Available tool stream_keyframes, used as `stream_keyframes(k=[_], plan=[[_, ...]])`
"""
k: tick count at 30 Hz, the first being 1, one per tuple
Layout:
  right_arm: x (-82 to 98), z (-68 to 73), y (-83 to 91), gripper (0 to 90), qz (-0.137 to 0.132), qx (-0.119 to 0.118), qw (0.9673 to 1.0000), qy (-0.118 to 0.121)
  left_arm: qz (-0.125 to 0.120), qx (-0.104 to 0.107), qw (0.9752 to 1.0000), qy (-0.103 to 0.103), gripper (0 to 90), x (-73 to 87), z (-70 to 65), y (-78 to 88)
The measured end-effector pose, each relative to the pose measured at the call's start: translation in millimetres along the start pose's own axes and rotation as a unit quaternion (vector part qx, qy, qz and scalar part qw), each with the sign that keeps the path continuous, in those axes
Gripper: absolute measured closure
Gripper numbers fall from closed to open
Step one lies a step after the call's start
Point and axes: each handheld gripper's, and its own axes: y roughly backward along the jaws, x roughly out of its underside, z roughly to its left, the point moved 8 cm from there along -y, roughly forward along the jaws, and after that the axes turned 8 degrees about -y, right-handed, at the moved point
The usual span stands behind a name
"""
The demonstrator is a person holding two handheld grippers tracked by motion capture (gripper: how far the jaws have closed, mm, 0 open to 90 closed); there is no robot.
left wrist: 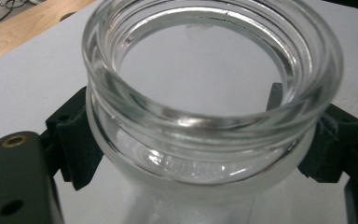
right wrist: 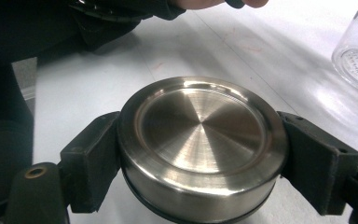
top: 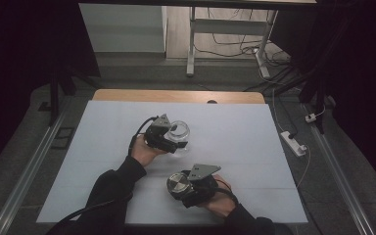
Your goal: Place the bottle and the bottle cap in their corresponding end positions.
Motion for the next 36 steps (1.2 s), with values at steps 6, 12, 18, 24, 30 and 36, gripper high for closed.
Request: stream_keyframes(k=[6, 12, 18, 24, 30, 36], plan=[[3.1, -4.7, -7.4, 18.0, 0.009, 0.005, 0.9999, 0.001, 0.004, -0.004, 1.0, -0.003, 15.8, 2.7, 2.6, -6.8], [7.5, -11.4, -13.7, 18.0, 0.022, 0.013, 0.9997, 0.0, 0.014, -0.01, 0.9998, 0.001, 15.8, 9.1, 7.5, -9.9], [15.9, -16.9, -20.6, 17.9, 0.042, 0.019, 0.9989, -0.008, 0.019, -0.013, 0.9997, 0.007, 15.8, 13.5, 10.2, -12.6], [17.0, -17.4, -23.9, 17.8, 0.056, 0.027, 0.998, -0.006, 0.027, -0.013, 0.9995, 0.006, 15.8, 16.3, 10.1, -16.7], [19.1, -17.2, -26.9, 17.7, 0.072, 0.039, 0.9967, 0.003, 0.034, -0.015, 0.9993, 0.002, 15.7, 19.1, 8.9, -20.8], [19.2, -17.5, -27.2, 17.5, 0.075, 0.038, 0.9965, 0.0, 0.033, -0.016, 0.9993, -0.001, 15.5, 20.4, 8.3, -21.0]])
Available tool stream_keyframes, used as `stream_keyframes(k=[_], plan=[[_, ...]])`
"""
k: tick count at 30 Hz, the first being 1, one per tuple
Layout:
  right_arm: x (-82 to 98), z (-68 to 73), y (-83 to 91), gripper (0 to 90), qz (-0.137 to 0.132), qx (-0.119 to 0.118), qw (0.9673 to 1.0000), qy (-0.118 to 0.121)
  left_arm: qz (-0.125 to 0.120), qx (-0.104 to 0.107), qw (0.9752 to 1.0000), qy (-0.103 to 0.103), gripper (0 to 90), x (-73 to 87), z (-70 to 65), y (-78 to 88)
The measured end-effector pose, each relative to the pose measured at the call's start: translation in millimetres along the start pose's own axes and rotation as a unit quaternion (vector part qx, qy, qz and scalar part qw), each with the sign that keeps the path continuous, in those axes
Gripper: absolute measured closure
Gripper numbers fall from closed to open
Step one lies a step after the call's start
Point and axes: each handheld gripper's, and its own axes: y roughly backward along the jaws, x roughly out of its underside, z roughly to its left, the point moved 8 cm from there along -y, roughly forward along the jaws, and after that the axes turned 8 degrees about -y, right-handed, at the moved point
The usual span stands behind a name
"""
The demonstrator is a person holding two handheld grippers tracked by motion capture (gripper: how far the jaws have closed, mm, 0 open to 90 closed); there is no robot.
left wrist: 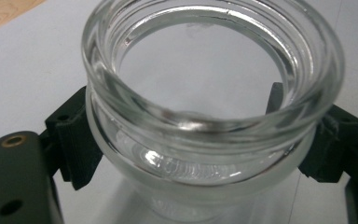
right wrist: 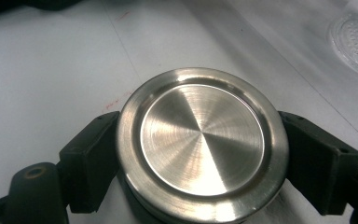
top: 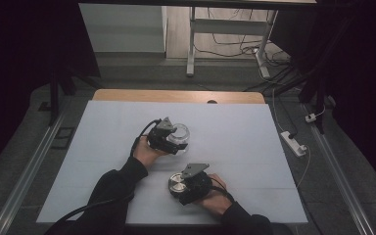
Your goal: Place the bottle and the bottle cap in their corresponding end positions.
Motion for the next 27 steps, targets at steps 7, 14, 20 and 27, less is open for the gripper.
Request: stream_keyframes(k=[7, 14, 20, 27], plan=[[-1.2, 0.8, 0.4, 15.2, 0.001, 0.001, 0.9999, -0.01, 0.001, 0.005, 0.9999, 0.012, 14.7, -0.9, -0.1, 0.4], [-7.3, 1.5, 7.1, 11.1, -0.015, -0.004, 0.9997, -0.018, 0.006, 0.005, 0.9996, 0.028, 10.0, 0.1, 0.0, 6.5], [-9.7, 0.3, 11.8, 8.9, -0.027, -0.013, 0.9991, -0.03, 0.016, -0.012, 0.9996, 0.02, 4.7, 0.6, -0.2, 13.6], [-12.7, 3.9, 16.6, 8.2, -0.033, -0.013, 0.9992, -0.02, 0.008, -0.002, 0.9994, 0.032, 2.8, 0.3, -3.0, 24.2]])
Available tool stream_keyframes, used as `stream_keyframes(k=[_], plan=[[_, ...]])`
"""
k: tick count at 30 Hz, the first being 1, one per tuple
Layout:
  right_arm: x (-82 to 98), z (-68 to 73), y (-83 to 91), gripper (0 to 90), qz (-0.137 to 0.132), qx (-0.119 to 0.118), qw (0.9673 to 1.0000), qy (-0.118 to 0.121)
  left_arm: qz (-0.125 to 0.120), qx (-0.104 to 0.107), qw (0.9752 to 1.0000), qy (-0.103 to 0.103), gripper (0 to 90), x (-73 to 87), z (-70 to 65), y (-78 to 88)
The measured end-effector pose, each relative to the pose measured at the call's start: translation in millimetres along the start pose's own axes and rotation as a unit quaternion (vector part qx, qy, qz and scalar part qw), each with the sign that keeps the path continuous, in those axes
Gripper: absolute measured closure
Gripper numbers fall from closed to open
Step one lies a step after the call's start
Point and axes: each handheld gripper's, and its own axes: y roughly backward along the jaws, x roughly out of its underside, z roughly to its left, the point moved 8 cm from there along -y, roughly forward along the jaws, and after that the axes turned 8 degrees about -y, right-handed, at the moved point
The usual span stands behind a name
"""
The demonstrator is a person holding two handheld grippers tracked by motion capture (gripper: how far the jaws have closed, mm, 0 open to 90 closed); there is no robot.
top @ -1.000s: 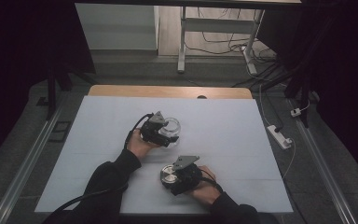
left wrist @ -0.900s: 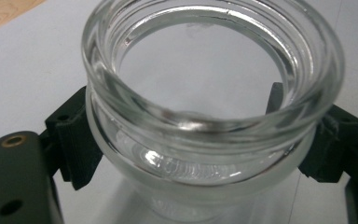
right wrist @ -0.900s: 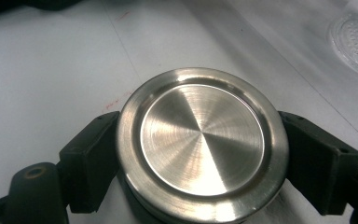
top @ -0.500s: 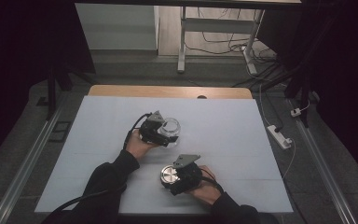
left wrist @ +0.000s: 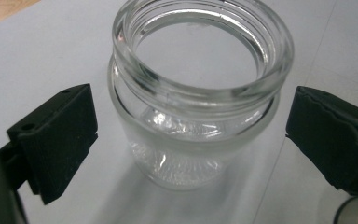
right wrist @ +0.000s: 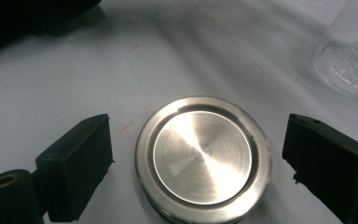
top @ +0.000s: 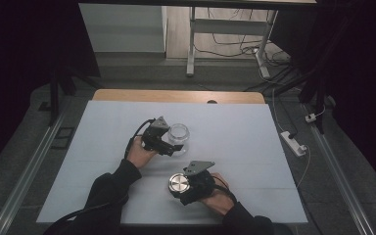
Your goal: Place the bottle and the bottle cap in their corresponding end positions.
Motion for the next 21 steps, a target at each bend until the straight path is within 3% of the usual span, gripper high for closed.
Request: stream_keyframes(k=[7, 15, 21], plan=[[-3.6, 0.5, 7.2, 7.4, -0.012, 0.0, 0.9999, -0.003, -0.003, 0.013, 0.9999, 0.003, 1.2, 0.5, -5.6, 11.0], [-5.6, 1.7, 15.9, 5.6, -0.018, -0.002, 0.9998, -0.006, -0.018, 0.04, 0.9987, 0.024, 0.0, 4.4, -15.9, 22.9], [-7.1, -0.9, 22.4, 4.9, -0.025, 0.002, 0.9996, -0.013, -0.023, 0.049, 0.9982, 0.024, 0.0, 7.2, -24.3, 30.7]])
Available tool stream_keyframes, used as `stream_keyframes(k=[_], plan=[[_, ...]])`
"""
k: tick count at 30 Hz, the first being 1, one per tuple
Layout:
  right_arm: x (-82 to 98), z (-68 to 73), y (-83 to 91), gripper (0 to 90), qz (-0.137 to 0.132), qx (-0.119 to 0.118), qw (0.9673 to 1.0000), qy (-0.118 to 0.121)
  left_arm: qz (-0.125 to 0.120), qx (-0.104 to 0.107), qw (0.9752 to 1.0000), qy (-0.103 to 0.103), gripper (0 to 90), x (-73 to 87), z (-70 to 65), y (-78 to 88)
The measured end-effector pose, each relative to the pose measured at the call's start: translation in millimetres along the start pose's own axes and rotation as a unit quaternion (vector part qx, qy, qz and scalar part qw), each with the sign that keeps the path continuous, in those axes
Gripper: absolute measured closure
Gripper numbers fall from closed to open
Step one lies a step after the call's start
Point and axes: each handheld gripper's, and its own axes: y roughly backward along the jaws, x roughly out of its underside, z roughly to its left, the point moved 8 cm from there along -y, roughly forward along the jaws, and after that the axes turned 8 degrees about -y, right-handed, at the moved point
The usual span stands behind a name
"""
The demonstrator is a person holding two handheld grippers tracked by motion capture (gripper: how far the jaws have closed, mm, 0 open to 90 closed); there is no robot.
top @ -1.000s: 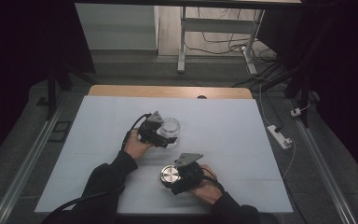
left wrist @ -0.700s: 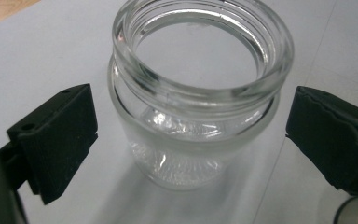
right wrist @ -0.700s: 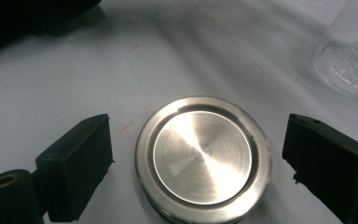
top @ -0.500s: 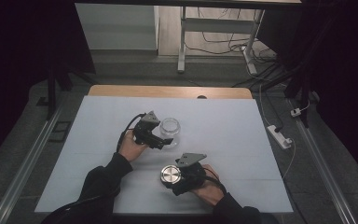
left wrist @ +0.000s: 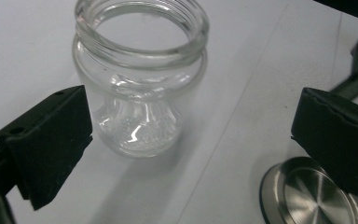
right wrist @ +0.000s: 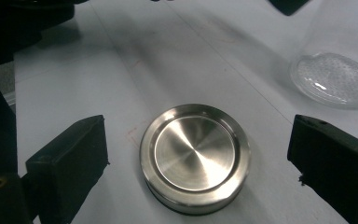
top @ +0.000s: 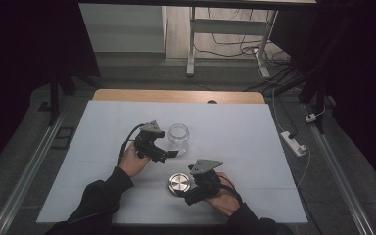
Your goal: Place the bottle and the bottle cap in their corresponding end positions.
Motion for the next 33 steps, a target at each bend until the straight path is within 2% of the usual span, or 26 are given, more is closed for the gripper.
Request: stream_keyframes(k=[7, 11, 15, 21, 23, 33], plan=[[1.6, -6.6, 5.4, 2.7, 0.002, 0.007, 0.9999, -0.01, -0.006, 0.015, 0.9998, -0.011, 0.0, 3.4, -14.1, 6.7], [0.7, -9.3, 8.8, 1.0, -0.004, 0.012, 0.9998, -0.015, -0.008, 0.014, 0.9996, -0.022, 0.0, 5.2, -22.8, 11.8], [1.0, -9.9, 12.8, 0.2, -0.003, 0.014, 0.9998, -0.014, -0.011, 0.02, 0.9995, -0.02, 0.0, 10.1, -30.9, 16.9], [0.2, -8.4, 19.3, 0.0, -0.009, 0.015, 0.9998, -0.005, 0.004, 0.023, 0.9994, -0.027, 0.0, 20.6, -42.5, 20.9], [0.4, -9.1, 22.2, 0.0, -0.011, 0.019, 0.9998, -0.003, 0.006, 0.032, 0.9991, -0.028, 0.0, 22.6, -47.3, 22.3], [5.8, -16.4, 37.4, 0.0, -0.011, 0.034, 0.9993, -0.013, 0.013, 0.056, 0.9979, -0.029, 0.0, 34.6, -67.5, 34.8]])
